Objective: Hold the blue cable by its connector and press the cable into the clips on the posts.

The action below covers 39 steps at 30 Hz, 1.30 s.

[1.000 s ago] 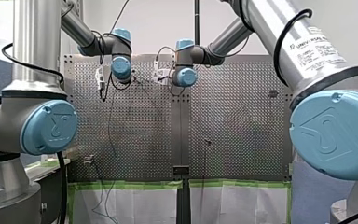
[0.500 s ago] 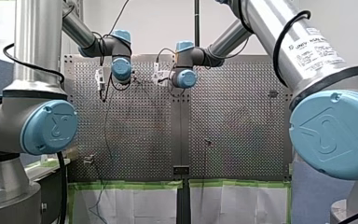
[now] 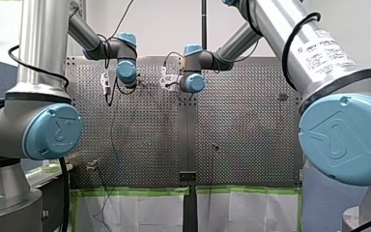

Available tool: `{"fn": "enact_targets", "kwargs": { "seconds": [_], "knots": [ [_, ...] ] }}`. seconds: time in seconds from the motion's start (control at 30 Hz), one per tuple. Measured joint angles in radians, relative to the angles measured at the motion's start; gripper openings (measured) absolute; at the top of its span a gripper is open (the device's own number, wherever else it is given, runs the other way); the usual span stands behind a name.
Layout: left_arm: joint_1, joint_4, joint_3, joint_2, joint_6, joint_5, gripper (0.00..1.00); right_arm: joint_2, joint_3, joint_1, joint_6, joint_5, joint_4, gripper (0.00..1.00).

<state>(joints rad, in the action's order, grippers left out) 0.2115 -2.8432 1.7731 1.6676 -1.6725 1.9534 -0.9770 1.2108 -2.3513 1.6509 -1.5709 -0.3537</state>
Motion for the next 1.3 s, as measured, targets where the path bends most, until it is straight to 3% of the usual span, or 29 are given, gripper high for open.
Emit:
{"fn": "enact_targets", "kwargs": {
  "seconds": [0.33,0.67,1.0,1.3],
  "knots": [
    [-0.025,0.006,-0.008,0.036,-0.003,-0.024,0.02,0.001,-0.002,0.009,-0.001,0.0,-0.002,0.0],
    [-0.051,-0.008,-0.063,0.04,-0.004,-0.066,0.02,0.003,-0.004,0.023,-0.002,0.001,-0.006,0.0],
    [-0.078,-0.033,-0.089,0.089,-0.009,-0.116,0.02,0.007,-0.015,0.047,-0.002,0.001,-0.01,0.0],
    [-0.11,-0.029,-0.097,0.101,-0.017,-0.161,0.02,0.027,-0.031,0.067,0.0,0.016,-0.023,0.0]
  ]
}}
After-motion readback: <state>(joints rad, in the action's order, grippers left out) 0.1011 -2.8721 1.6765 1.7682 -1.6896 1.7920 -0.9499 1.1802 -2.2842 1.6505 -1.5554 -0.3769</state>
